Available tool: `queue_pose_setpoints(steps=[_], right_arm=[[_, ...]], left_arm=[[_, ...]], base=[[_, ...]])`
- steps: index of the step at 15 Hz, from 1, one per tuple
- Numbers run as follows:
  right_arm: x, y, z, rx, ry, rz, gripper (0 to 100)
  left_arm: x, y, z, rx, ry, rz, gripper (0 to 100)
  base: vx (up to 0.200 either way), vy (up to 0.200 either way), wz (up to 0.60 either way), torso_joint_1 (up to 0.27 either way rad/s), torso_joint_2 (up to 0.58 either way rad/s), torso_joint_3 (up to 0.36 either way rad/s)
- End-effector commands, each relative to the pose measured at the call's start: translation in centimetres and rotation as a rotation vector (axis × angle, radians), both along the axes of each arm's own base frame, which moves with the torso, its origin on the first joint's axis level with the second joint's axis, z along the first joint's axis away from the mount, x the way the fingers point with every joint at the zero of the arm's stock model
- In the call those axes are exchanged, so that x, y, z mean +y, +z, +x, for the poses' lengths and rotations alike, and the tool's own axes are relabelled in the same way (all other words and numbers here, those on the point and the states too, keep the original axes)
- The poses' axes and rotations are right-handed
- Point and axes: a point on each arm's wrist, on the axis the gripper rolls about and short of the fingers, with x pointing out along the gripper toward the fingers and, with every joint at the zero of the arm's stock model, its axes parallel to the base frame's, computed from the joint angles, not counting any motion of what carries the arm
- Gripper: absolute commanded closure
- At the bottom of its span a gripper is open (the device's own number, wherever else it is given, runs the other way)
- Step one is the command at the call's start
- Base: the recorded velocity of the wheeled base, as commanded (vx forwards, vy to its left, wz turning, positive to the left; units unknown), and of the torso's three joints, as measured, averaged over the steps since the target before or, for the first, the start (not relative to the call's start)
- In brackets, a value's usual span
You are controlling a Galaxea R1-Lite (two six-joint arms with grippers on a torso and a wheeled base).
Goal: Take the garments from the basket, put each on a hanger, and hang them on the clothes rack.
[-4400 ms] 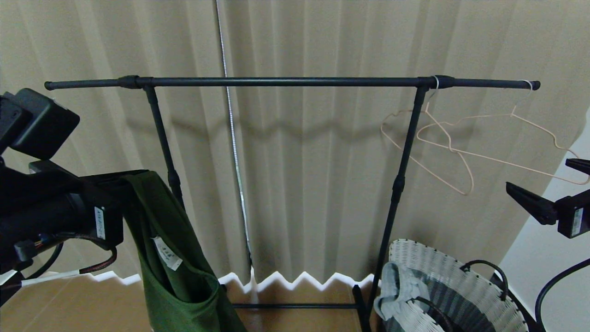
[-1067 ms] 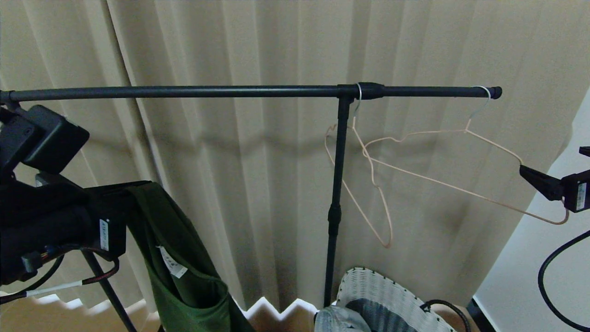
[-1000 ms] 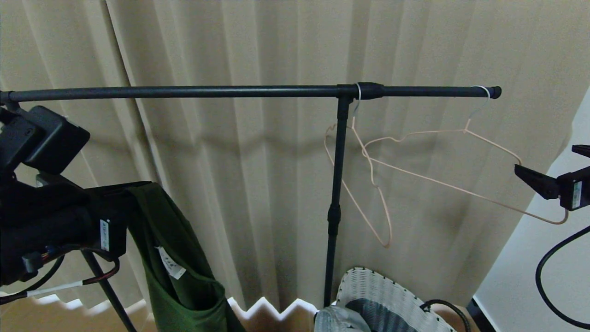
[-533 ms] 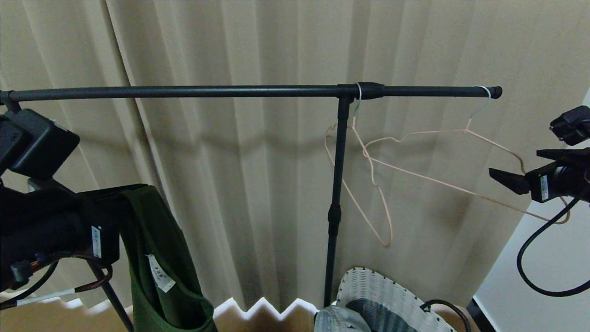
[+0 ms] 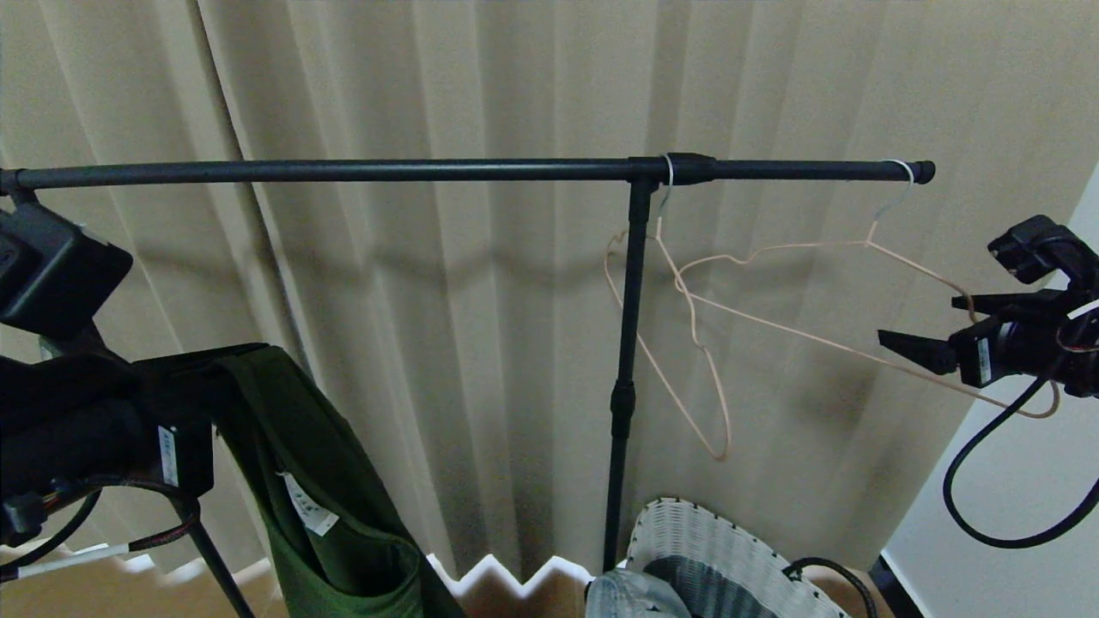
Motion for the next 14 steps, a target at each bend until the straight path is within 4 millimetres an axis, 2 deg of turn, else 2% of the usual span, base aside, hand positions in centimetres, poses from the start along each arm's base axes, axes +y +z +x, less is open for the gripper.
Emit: queue_pose_setpoints(steps=[1,7,11,14], right_arm=[[0.1,-0.2,-0.3,0.013,0.008,0.006,0],[0.7,-0.1,-2.6,0.027,0.046,0.032,0],[1.2,0.1,-3.3,0.020,0.057,0.042,0],[2.3,1.0,-3.7,0.041,0.079,0.088,0]], left_arm=[[0.0,0.0,0.0,-0.001,0.000,0.000,100],[0.0,0.0,0.1,0.002,-0.001,0.001,100],[0.0,-0.1,0.1,0.003,-0.001,0.001,100],[0.0,0.0,0.1,0.002,-0.001,0.001,100]], base=[[0.000,0.000,0.00,0.000,0.00,0.000],[0.000,0.000,0.00,0.000,0.00,0.000],[0.000,0.000,0.00,0.000,0.00,0.000],[0.000,0.000,0.00,0.000,0.00,0.000]])
